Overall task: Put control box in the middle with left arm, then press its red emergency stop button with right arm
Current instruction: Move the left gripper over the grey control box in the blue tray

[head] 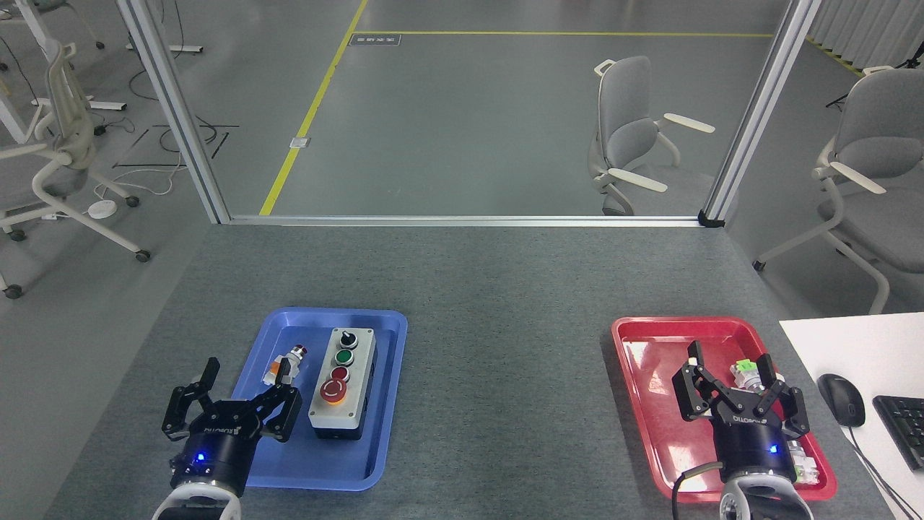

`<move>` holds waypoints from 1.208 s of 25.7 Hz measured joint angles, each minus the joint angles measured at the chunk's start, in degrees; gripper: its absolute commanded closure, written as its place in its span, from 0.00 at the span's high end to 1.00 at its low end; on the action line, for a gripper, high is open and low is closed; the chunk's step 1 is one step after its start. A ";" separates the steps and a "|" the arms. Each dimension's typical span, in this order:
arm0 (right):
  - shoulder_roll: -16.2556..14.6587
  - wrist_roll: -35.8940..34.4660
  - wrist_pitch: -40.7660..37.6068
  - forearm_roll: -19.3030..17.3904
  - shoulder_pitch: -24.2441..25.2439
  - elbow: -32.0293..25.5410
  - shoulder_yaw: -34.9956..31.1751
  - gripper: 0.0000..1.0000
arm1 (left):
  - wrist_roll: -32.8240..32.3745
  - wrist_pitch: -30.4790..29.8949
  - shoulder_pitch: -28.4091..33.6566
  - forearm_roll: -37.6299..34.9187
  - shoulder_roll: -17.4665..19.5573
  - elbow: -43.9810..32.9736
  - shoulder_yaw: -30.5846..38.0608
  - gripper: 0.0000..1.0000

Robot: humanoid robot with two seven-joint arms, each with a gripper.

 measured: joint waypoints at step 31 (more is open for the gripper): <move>0.38 0.43 -0.05 -0.09 -0.11 -0.13 -0.08 0.99 | 2.62 19.19 1.93 -7.36 -7.62 6.30 -16.06 0.99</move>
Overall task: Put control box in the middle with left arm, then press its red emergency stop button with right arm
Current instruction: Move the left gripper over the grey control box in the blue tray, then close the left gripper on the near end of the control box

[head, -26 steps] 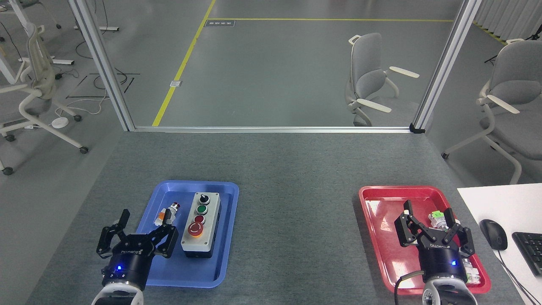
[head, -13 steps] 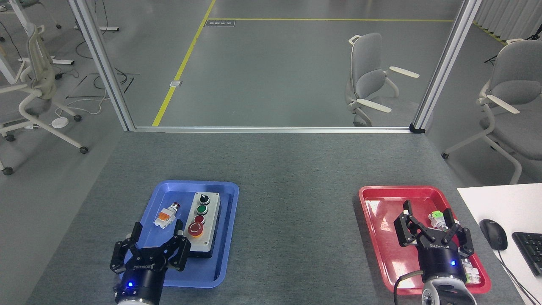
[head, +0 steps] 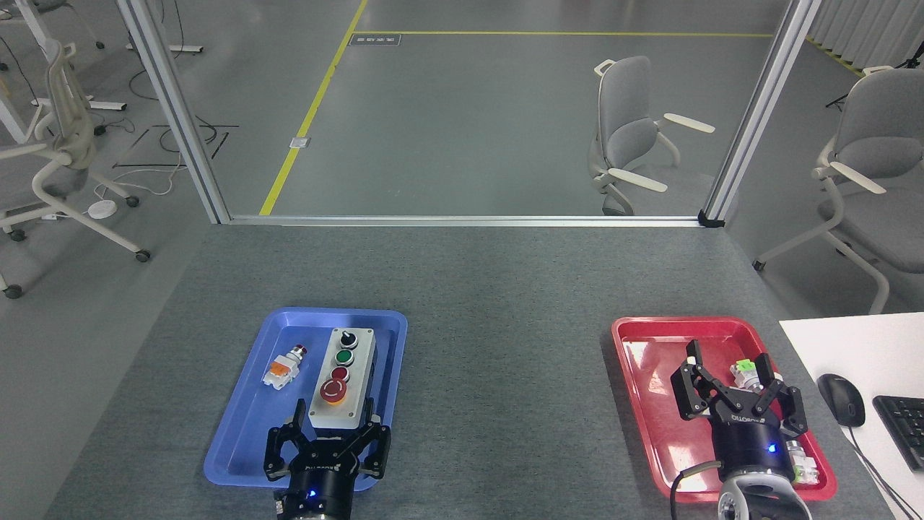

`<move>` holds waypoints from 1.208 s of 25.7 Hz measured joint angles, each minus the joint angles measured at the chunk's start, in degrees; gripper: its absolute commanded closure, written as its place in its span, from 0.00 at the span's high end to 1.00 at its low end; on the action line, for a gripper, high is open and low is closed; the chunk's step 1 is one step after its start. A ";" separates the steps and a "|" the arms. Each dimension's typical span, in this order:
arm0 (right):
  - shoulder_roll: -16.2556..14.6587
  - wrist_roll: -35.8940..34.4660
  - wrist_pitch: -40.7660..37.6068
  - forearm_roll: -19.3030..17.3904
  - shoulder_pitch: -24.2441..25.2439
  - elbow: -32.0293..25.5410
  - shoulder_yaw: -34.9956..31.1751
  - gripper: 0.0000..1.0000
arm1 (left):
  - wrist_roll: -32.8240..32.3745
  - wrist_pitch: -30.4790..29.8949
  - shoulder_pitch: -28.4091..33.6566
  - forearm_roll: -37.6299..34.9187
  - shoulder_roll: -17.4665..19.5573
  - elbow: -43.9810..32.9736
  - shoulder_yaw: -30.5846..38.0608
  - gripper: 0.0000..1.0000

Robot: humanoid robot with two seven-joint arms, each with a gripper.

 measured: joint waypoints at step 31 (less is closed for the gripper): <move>0.01 0.04 -0.05 -0.44 0.00 -0.04 0.00 0.99 | 2.12 3.82 -9.81 2.38 0.01 20.22 0.55 0.99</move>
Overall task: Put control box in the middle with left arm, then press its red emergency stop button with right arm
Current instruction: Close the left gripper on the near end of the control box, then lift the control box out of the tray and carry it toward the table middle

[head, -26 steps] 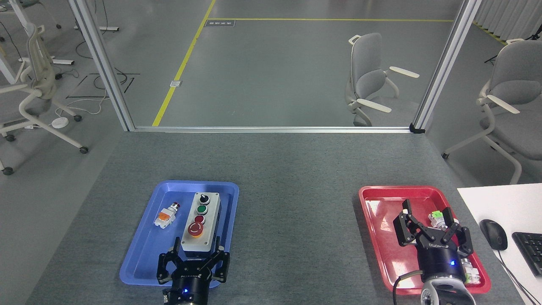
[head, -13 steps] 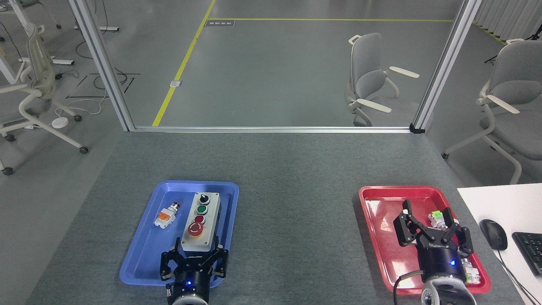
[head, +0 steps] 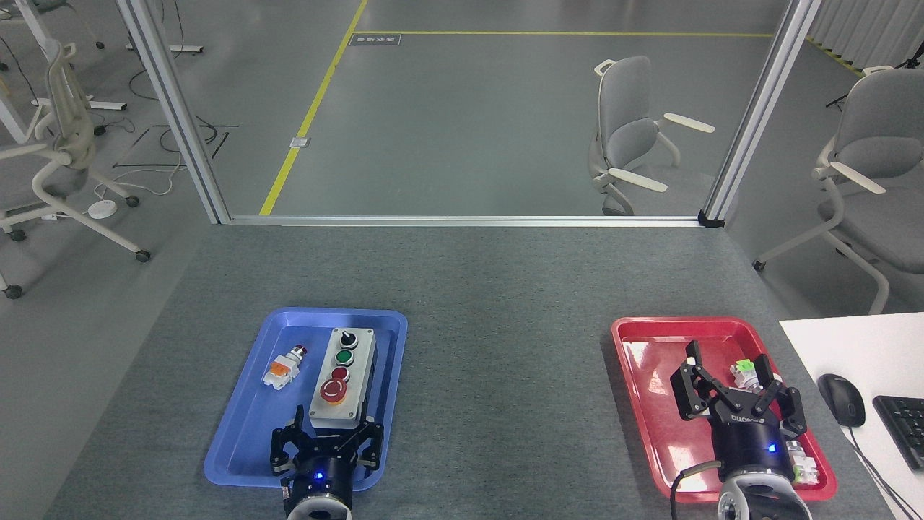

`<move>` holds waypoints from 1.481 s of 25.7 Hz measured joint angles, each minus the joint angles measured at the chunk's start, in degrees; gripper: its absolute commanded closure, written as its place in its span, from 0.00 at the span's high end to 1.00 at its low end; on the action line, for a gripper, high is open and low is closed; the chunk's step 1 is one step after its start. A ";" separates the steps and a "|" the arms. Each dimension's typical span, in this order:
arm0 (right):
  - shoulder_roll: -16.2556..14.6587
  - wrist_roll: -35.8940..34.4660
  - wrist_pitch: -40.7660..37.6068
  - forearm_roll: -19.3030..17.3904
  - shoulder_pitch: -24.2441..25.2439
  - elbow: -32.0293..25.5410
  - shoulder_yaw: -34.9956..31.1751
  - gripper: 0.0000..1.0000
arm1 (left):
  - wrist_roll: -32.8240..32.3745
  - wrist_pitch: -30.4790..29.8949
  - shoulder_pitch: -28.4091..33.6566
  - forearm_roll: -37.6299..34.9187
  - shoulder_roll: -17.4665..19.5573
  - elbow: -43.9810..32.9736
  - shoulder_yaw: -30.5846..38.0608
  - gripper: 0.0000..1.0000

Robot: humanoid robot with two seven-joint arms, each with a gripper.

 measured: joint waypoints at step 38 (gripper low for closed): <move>0.00 -0.12 -0.01 0.00 0.02 0.03 0.00 0.99 | 1.33 -7.34 -1.32 8.07 -1.54 -14.63 -7.37 0.00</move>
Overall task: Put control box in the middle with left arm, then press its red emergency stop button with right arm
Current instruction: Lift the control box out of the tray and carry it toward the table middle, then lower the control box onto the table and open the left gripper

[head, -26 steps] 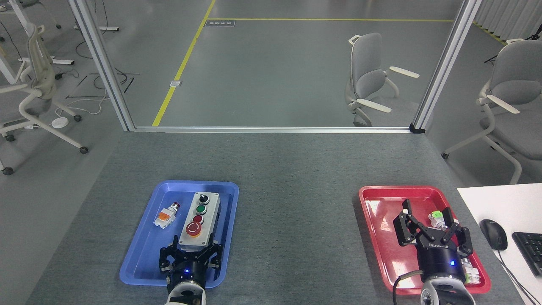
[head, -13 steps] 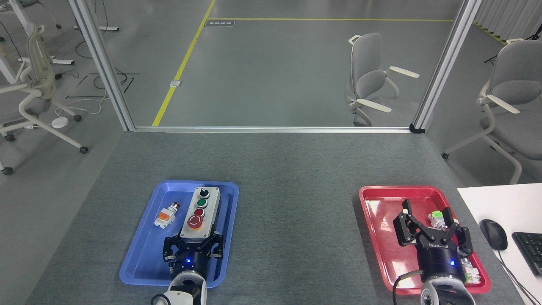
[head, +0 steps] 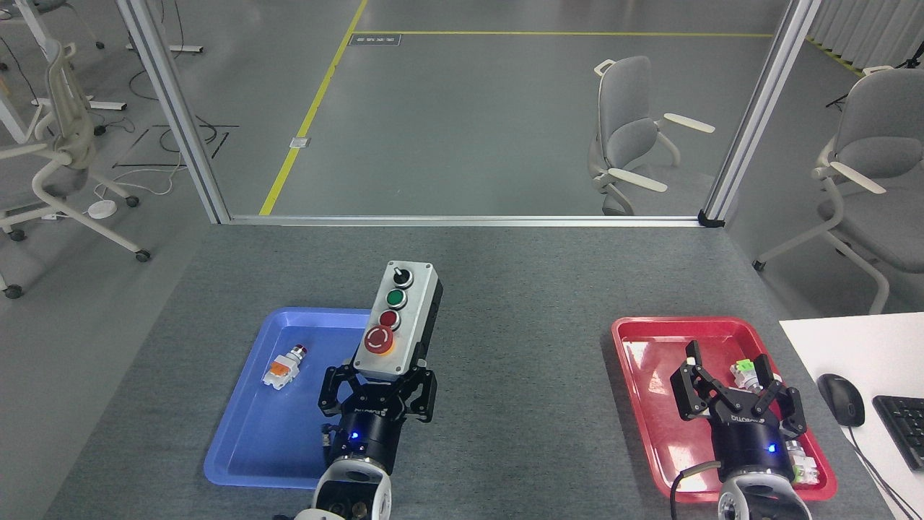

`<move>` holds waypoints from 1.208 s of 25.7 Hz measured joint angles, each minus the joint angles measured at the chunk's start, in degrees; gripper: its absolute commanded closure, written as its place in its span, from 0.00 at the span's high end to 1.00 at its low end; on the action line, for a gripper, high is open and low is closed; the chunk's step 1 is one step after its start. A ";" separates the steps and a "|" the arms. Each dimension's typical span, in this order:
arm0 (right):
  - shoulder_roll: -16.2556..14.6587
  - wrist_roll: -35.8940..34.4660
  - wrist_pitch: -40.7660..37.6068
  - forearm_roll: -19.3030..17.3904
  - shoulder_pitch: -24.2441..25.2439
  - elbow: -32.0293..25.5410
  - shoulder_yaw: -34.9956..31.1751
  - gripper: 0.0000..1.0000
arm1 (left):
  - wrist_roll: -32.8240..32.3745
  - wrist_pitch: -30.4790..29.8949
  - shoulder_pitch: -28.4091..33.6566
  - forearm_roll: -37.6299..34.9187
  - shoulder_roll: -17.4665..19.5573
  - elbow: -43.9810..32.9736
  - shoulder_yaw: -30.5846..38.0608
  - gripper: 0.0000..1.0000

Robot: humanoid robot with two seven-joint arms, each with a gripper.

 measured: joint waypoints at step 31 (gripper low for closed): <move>-0.25 0.47 0.56 -0.08 -0.02 0.06 -0.09 0.99 | -1.52 3.30 -18.07 0.82 -3.54 32.01 -34.31 0.00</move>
